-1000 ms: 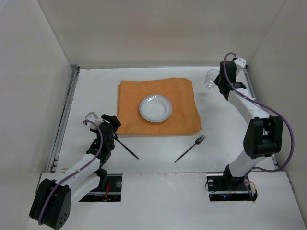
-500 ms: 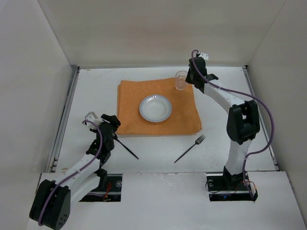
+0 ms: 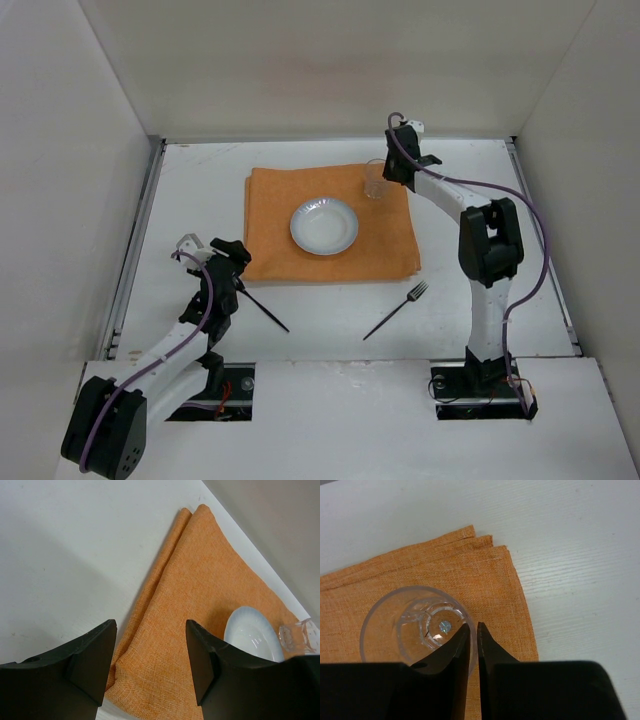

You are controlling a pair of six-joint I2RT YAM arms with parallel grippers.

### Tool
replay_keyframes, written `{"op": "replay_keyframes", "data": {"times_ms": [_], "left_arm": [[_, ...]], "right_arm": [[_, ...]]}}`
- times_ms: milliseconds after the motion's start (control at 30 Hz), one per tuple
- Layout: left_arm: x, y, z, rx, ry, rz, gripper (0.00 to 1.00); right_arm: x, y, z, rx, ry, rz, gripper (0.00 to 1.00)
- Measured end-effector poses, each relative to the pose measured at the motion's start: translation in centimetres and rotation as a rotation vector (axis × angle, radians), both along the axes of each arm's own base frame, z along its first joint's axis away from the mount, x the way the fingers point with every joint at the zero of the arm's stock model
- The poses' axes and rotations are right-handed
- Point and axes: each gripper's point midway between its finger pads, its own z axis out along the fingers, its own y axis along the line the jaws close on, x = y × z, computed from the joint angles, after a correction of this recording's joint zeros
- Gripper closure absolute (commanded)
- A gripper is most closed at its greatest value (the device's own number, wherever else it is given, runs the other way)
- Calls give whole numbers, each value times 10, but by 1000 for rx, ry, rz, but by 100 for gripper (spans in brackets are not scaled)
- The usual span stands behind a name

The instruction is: Set the dinner table for one person

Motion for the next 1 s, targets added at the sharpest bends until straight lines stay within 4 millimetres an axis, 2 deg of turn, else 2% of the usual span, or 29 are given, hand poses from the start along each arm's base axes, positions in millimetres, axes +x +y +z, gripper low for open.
{"op": "replay_keyframes", "data": {"times_ms": [133,333,433,533,633,700,767,867,933,1000], "left_arm": [[0,0,-1,1,2,0,45],[-1,0,-2,2,5,0,45],[-1,0,-2,2,5,0,45],[-1,0,-2,2,5,0,45],[-1,0,-2,2,3,0,46],[-1,0,-2,2,5,-1,53],[-1,0,-2,2,5,-3,62],[-1,-2,-2,7,7,-11,65],[-1,-4,-3,12,10,-19,65],[-3,-5,-3,19,15,-25,62]], "right_arm": [[0,0,0,-2,2,0,64],[-1,0,1,-4,0,3,53],[-3,-1,8,-2,-9,5,50],[-11,-4,25,6,-34,5,48],[-27,-10,49,17,-71,6,47],[-41,-15,65,29,-107,7,47],[-58,-17,82,47,-156,15,55],[-92,-5,93,83,-211,71,76],[-119,24,92,124,-230,159,88],[-151,68,85,173,-228,289,90]]}}
